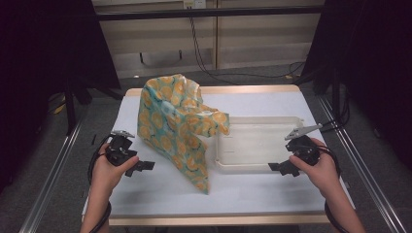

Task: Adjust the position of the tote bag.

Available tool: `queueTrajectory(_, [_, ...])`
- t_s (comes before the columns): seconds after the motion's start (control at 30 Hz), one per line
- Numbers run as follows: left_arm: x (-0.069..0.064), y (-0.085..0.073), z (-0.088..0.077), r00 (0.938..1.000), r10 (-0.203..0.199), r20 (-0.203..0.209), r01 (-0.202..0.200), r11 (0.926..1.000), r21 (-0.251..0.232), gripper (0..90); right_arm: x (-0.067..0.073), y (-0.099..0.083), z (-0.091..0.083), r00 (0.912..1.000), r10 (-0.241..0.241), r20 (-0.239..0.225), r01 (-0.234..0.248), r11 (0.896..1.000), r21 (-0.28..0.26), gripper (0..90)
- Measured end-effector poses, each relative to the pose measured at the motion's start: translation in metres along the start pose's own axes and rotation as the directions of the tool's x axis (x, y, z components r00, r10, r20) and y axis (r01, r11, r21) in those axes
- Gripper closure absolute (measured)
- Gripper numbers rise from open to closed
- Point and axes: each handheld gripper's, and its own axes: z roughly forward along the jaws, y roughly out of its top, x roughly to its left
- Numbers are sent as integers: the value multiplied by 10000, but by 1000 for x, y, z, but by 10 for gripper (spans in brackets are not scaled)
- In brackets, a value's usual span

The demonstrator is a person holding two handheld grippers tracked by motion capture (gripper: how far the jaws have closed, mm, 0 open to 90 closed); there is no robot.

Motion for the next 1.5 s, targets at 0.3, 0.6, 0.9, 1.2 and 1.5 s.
queueTrajectory(0.3, [1, 14, -3, 9994, -172, 303, 158, 9987, 484, 21, -5, 1, 1, 9999, 111, 43, -111, 9999, -61, 16])
queueTrajectory(0.6, [3, 25, -13, 9982, -426, 431, 389, 9957, 840, 20, -2, -4, 6, 9999, 101, -91, -99, 9998, 179, 16])
queueTrajectory(0.9, [0, 49, -37, 9969, -594, 514, 550, 9949, 843, 20, 3, -4, 8, 9997, -27, -224, 29, 9999, 121, 15])
queueTrajectory(1.2, [1, 69, -54, 9956, -781, 523, 740, 9943, 767, 17, 8, 0, 9, 9994, -143, -330, 149, 9998, 163, 15])
queueTrajectory(1.5, [-4, 88, -64, 9951, -863, 480, 832, 9946, 627, 14, 6, -1, 7, 9995, -48, -298, 51, 9999, 110, 15])
